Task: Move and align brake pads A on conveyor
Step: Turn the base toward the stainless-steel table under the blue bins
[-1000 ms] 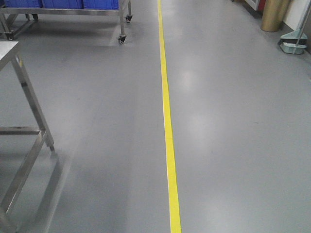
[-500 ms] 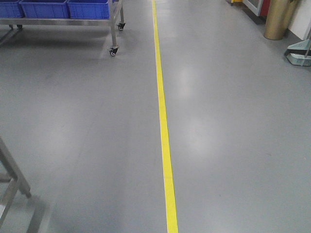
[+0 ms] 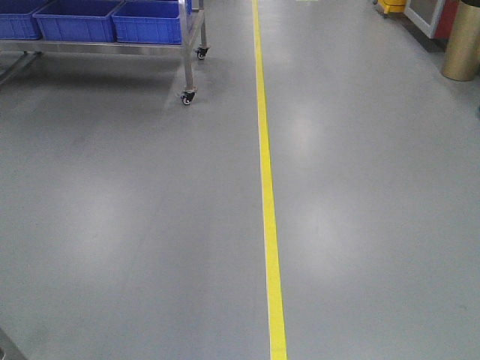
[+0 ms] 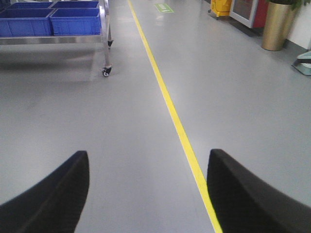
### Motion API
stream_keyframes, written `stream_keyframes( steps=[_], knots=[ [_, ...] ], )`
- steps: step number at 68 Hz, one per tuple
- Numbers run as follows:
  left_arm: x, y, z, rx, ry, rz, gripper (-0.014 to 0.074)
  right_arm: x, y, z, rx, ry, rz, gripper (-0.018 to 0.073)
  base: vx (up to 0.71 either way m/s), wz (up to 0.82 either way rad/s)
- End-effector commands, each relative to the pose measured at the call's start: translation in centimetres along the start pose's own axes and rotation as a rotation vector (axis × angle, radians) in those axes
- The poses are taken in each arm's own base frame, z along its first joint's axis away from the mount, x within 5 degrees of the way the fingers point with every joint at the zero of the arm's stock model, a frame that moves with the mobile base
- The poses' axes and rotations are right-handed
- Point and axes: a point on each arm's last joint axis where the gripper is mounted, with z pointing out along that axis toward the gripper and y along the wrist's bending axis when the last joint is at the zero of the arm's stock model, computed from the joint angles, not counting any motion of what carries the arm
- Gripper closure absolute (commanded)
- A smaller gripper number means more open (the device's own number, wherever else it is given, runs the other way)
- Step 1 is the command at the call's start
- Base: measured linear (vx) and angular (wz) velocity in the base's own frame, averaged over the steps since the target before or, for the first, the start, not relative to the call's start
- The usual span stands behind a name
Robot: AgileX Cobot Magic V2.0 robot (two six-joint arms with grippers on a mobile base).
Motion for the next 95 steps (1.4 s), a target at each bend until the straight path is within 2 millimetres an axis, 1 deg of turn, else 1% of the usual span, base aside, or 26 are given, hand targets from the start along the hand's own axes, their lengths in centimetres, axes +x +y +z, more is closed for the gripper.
stream_keyframes(
  steps=[1, 22, 36, 61, 95],
  knots=[
    [-1.44, -0.08, -0.29, 0.011, -0.091, -0.008, 0.0094, -1.36, -0.02, -0.13, 0.003, -0.084, -0.017, 0.0162, 0.57, 0.13],
    [-1.44, -0.08, -0.29, 0.011, -0.091, -0.008, 0.0094, -1.36, -0.02, -0.13, 0.003, -0.084, -0.017, 0.0162, 0.54, 0.22],
    [-1.44, -0.08, -0.29, 0.011, -0.091, -0.008, 0.0094, -1.36, -0.02, -0.13, 0.003, -0.084, -0.017, 0.0162, 0.45, 0.55],
    [-1.44, -0.08, -0.29, 0.011, -0.091, -0.008, 0.0094, -1.35, -0.02, -0.13, 0.003, -0.083, -0.017, 0.0162, 0.36, 0.93],
    [-1.44, -0.08, -0.29, 0.011, -0.091, -0.008, 0.0094, -1.35, -0.02, -0.13, 0.003, -0.083, -0.017, 0.0162, 0.25, 0.96]
  ],
)
